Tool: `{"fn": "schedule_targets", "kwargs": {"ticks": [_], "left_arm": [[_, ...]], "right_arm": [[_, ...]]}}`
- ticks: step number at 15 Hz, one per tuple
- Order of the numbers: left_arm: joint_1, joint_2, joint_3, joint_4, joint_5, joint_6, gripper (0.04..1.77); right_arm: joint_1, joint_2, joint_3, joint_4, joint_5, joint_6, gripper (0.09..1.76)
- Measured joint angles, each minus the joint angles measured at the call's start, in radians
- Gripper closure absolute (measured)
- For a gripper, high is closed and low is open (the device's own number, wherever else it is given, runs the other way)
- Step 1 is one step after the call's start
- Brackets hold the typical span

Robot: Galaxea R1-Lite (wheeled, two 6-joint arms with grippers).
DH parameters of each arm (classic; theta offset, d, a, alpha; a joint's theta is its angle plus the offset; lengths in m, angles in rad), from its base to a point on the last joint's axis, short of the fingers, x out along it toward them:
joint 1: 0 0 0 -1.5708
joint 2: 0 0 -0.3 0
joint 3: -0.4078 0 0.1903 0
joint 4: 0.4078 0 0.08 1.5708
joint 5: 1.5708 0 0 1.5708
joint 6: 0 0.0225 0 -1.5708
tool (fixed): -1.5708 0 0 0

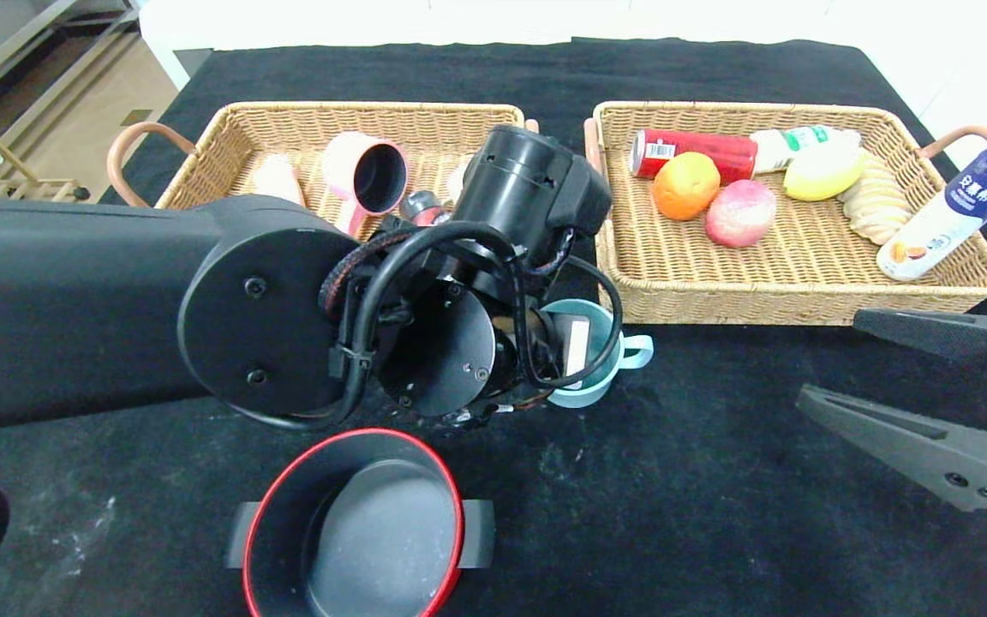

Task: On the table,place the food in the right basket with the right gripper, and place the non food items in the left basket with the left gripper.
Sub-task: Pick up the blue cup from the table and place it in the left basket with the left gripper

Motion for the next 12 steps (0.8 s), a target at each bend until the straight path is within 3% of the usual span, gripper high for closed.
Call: {"fn": "schedule_targets", "kwargs": {"ticks": [12], "left_arm": [[-0.006, -0.036, 0.025, 0.007, 0.007, 0.001, 1.61]], "right_arm": [[0.000, 0.015, 0.003, 0.000, -0.001, -0.002, 0.14]]}}
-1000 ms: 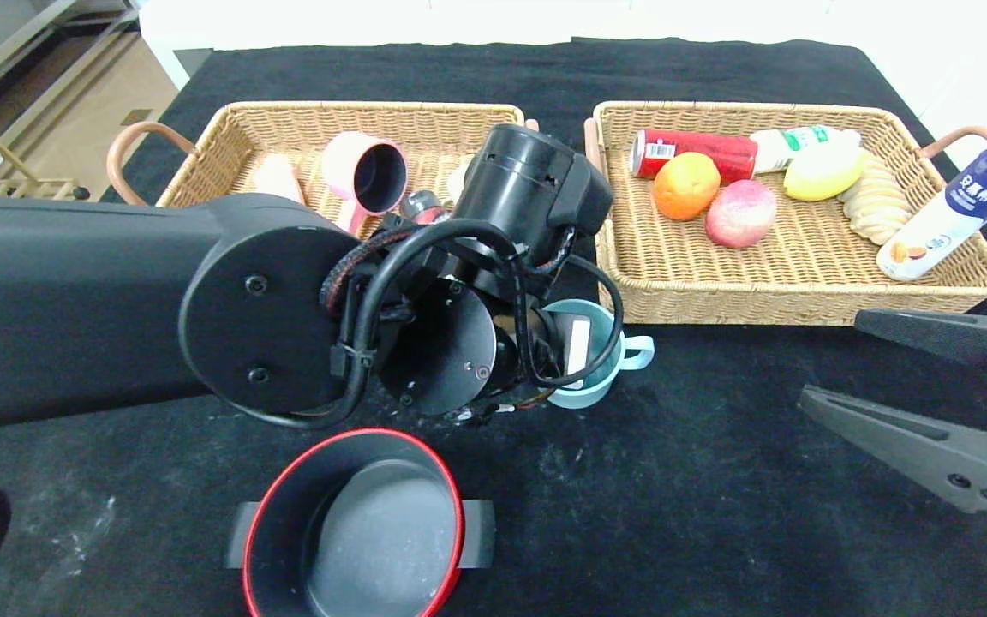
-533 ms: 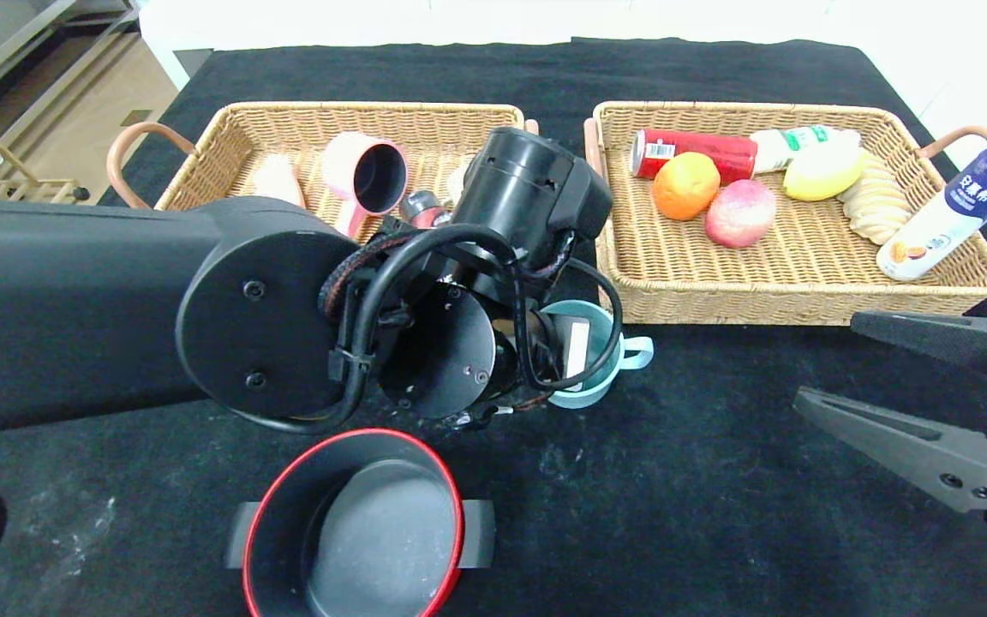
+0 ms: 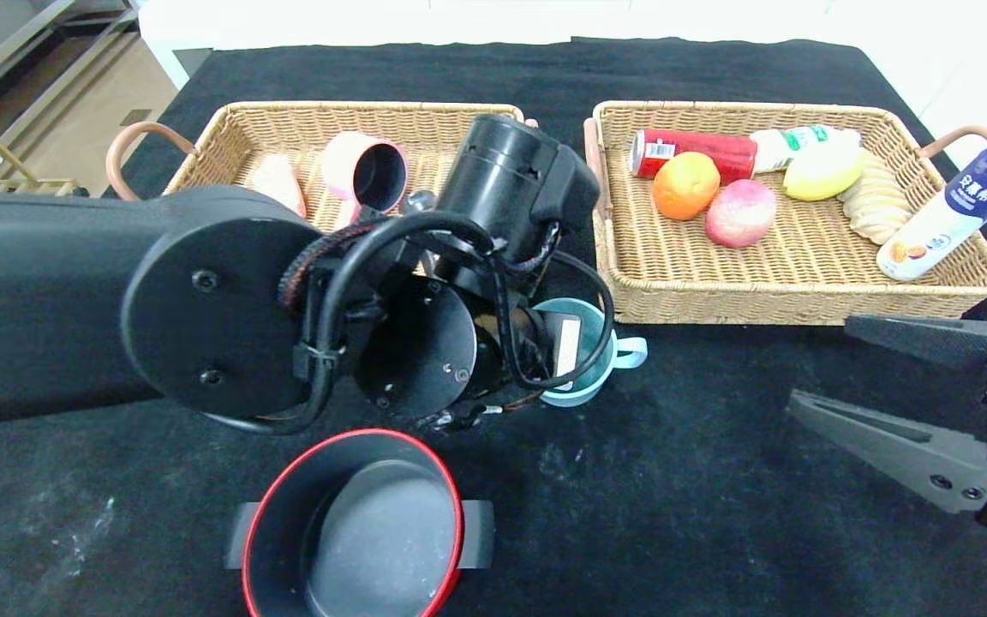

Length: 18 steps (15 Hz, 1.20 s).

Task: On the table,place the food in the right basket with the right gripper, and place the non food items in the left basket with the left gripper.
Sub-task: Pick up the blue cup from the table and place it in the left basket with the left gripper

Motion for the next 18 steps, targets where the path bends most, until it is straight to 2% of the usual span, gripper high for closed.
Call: {"fn": "schedule_targets", "kwargs": {"ticks": [10, 14, 18], "left_arm": [[-0.002, -0.248, 0.104, -0.008, -0.008, 0.006, 1.62], [0.061, -0.289, 0.102, -0.057, -0.010, 0.012, 1.62], [0.165, -0.310, 0.098, -0.070, -0.017, 0.037, 1.62]], "right_arm": [[0.001, 0.017, 0.005, 0.000, 0.000, -0.003, 0.14], [0.001, 0.018, 0.005, -0.001, 0.000, -0.003, 0.14], [0.001, 0.017, 0.004, -0.001, 0.000, -0.003, 0.14]]}}
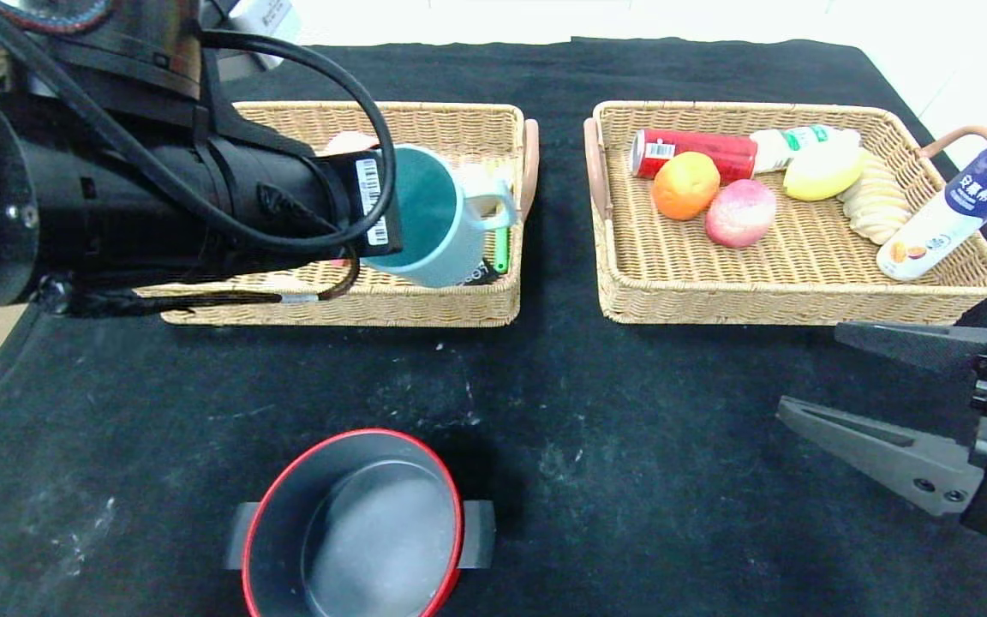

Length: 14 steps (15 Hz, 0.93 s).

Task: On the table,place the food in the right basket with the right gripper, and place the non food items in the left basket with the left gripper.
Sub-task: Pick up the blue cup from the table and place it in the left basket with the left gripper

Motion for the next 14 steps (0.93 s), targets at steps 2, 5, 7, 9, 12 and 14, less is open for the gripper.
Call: {"fn": "schedule_targets", "kwargs": {"ticks": [2, 5, 7, 9, 12, 14], "left_arm": [[0.073, -0.005, -0.013, -0.022, -0.024, 0.004, 1.62], [0.184, -0.007, -0.018, -0.089, -0.063, 0.014, 1.62], [0.253, -0.003, -0.020, -0.130, -0.074, 0.031, 1.62], [0.312, 0.001, -0.020, -0.151, -0.075, 0.042, 1.62], [0.379, 0.009, -0.002, -0.157, -0.076, 0.096, 1.62], [0.402, 0.025, -0.001, -0.209, -0.077, 0.112, 1.62]], "right_arm": [[0.000, 0.000, 0.000, 0.000, 0.000, 0.000, 0.14], [0.000, -0.001, 0.000, 0.000, 0.000, 0.000, 0.14], [0.000, -0.002, 0.000, 0.000, 0.000, 0.000, 0.14], [0.000, -0.002, 0.000, 0.000, 0.000, 0.000, 0.14], [0.000, 0.000, -0.001, -0.005, 0.000, 0.001, 0.14], [-0.001, 0.000, -0.001, -0.004, 0.000, 0.000, 0.14]]}}
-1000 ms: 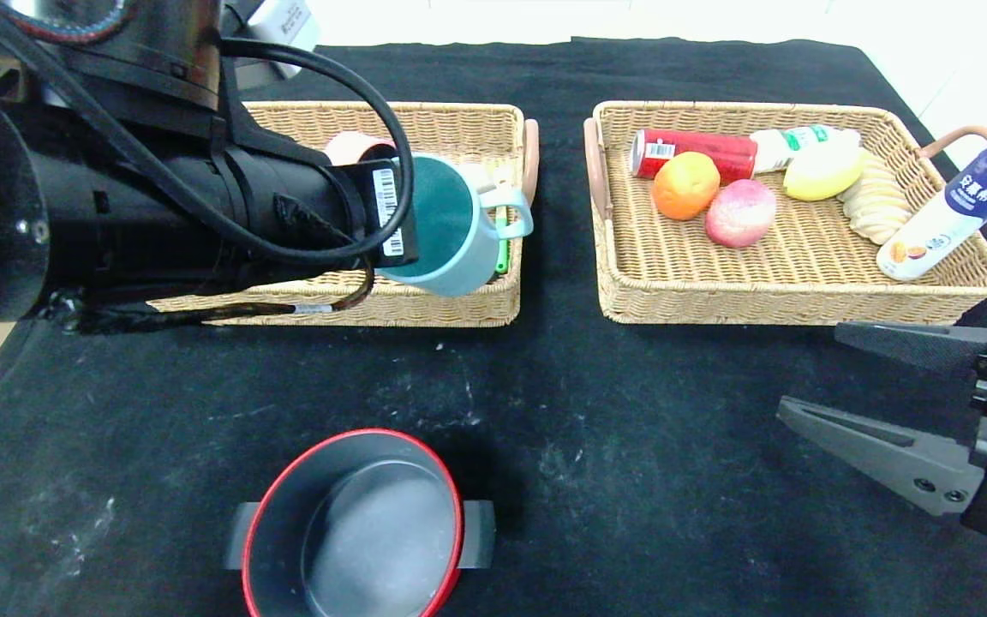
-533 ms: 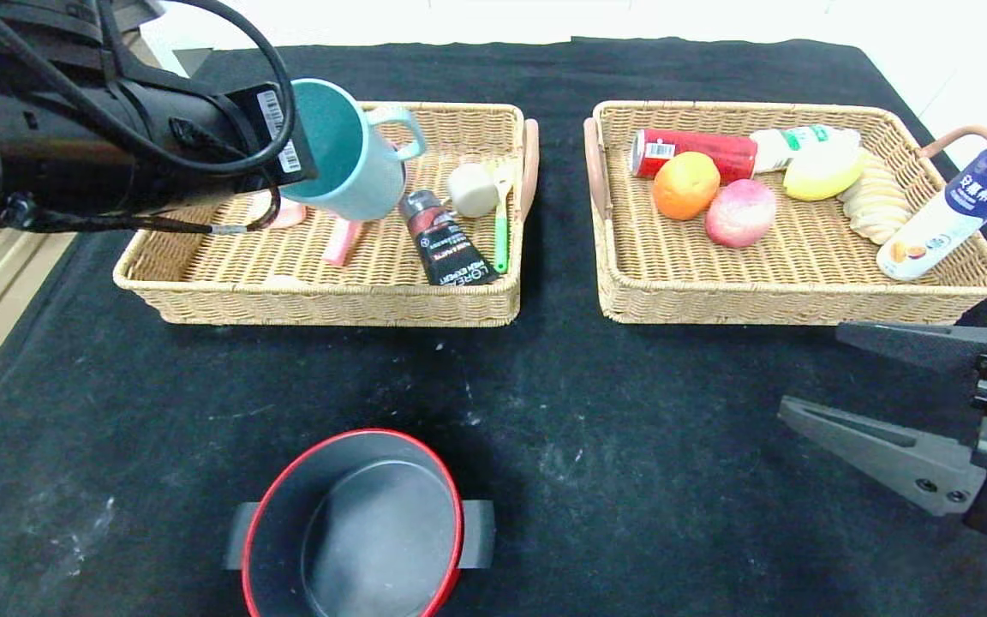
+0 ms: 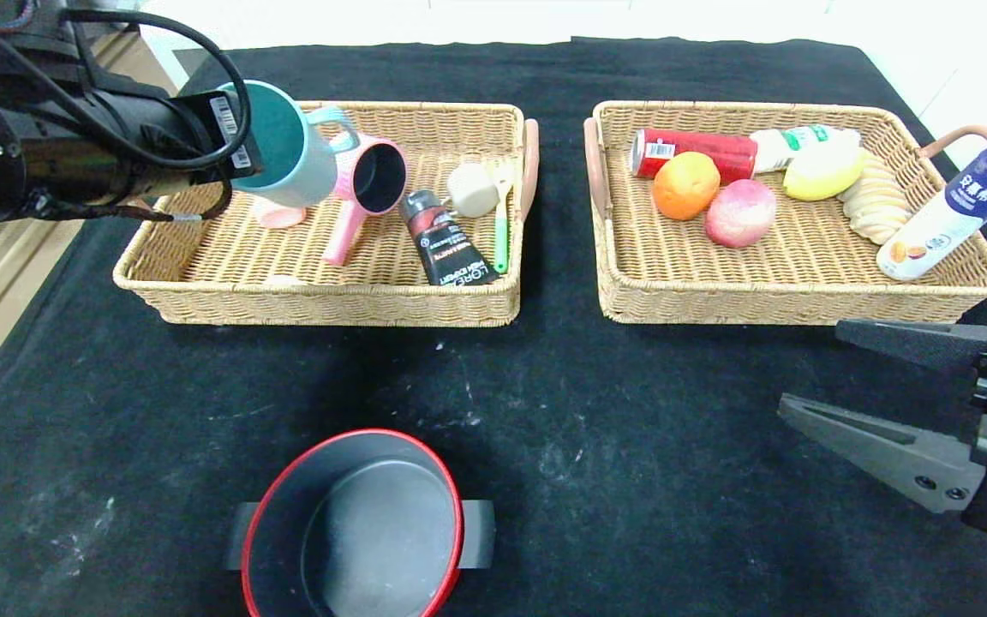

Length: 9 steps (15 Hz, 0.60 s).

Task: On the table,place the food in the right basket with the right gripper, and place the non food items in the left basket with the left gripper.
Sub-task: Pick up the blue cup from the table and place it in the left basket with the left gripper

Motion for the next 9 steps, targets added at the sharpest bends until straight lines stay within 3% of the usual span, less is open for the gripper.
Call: {"fn": "schedule_targets", "kwargs": {"ticks": [3, 9], "left_arm": [[0.044, 0.040, -0.005, -0.116, -0.004, 0.050, 1.62], [0.086, 0.133, -0.045, -0.138, -0.001, 0.053, 1.62]], "right_arm": [[-0.001, 0.000, 0.002, 0.000, 0.000, 0.000, 0.14], [0.000, -0.001, 0.001, -0.002, -0.001, 0.000, 0.14]]}}
